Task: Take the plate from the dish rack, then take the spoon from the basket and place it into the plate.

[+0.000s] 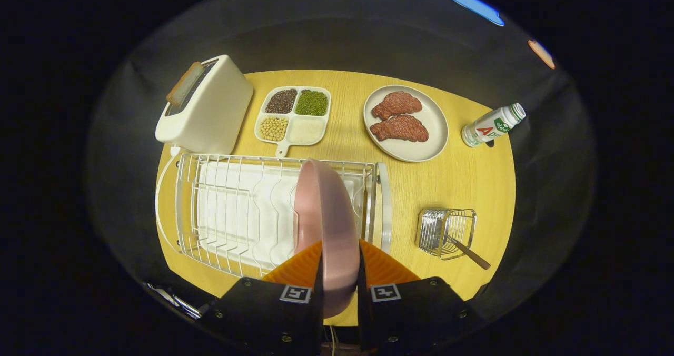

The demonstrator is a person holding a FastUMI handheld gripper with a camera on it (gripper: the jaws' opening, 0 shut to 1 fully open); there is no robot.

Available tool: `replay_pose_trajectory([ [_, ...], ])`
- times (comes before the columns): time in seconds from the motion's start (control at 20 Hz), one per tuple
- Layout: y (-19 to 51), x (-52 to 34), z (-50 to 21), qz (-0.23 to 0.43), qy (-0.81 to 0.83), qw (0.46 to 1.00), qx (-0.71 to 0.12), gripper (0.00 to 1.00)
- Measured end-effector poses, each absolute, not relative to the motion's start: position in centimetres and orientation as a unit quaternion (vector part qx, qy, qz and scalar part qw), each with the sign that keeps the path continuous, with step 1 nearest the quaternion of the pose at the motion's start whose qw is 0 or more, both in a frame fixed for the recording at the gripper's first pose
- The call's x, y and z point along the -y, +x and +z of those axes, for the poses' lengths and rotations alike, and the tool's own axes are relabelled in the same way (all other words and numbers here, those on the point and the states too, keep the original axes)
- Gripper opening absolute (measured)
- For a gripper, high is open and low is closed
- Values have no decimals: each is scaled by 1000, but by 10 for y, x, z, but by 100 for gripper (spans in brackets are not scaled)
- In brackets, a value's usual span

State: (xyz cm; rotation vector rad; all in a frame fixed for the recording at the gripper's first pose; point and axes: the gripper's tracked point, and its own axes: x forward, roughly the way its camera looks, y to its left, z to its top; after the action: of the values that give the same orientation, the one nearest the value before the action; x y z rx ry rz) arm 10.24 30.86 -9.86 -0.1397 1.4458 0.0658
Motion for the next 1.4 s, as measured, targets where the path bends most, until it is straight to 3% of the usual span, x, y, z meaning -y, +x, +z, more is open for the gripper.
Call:
replay_pose_trajectory([
  [0.3,127,-305,-59,19,-134,762,-634,26],
  [0.35,126,-311,-53,29,-127,763,-633,20],
  [0.7,100,-309,-38,63,-55,766,-637,20],
  [1.4,-63,-258,-35,112,67,772,-623,20],
])
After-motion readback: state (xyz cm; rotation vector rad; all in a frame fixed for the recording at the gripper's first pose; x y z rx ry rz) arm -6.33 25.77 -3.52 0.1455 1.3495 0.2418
